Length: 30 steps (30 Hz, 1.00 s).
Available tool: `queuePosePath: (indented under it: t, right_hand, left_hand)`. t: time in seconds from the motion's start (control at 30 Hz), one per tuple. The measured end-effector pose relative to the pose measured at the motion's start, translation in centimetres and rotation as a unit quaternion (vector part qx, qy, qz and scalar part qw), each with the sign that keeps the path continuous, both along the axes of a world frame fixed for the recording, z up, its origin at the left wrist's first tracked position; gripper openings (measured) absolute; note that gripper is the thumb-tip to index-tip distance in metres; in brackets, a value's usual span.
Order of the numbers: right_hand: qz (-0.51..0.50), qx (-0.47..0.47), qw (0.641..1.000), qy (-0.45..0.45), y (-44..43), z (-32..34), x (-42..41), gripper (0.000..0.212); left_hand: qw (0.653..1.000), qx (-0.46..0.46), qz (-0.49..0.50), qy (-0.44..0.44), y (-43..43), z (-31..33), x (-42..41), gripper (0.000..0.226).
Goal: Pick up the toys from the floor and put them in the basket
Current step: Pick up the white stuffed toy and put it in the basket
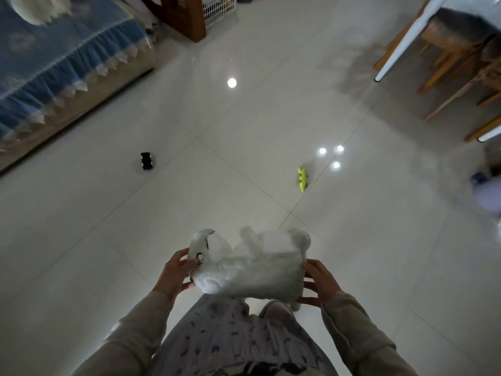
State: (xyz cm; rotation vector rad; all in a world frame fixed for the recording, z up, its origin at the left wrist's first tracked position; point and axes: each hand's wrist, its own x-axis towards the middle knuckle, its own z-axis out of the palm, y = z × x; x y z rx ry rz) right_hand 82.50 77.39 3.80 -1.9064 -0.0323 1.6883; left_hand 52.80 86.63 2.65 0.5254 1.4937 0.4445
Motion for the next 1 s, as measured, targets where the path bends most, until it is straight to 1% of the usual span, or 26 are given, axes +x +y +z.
queuePosePath:
  t: [0.23, 0.37, 0.47, 0.67, 0.77, 0.9, 1.0]
  right_hand:
    - [-0.054, 0.022, 0.997, -0.040, 9.4, 1.3, 5.0, 0.004]
    - [-0.080, 0.026, 0.996, -0.042, 14.1, 1.5, 7.4, 0.007]
    - [-0.073, 0.028, 0.996, -0.035, 18.1, 1.3, 9.8, 0.008]
    - [0.001, 0.014, 1.000, -0.024, 28.8, 0.9, 15.4, 0.011]
    - [0.028, 0.005, 0.999, -0.019, 34.4, 1.4, 17.5, 0.019]
    - [0.064, 0.007, 0.998, -0.006, 42.0, 2.0, 19.5, 0.030]
    - [0.092, 0.007, 0.996, -0.002, 47.2, 2.5, 20.6, 0.033]
  left_hand:
    - [0.997, 0.018, -0.072, -0.005, 12.1, 1.6, 6.4, 0.026]
    - [0.994, 0.032, -0.101, -0.007, 18.0, 1.9, 9.3, 0.027]
    - [0.994, 0.030, -0.108, -0.010, 21.8, 1.7, 11.1, 0.031]
    - [0.996, 0.014, -0.083, 0.004, 29.0, 0.8, 14.9, 0.040]
    - [0.998, 0.001, -0.059, 0.014, 32.2, 0.7, 16.8, 0.042]
    - [1.000, -0.007, -0.004, 0.022, 37.2, 0.9, 18.8, 0.042]
    - [0.999, -0.015, 0.039, 0.018, 40.7, 1.2, 19.7, 0.043]
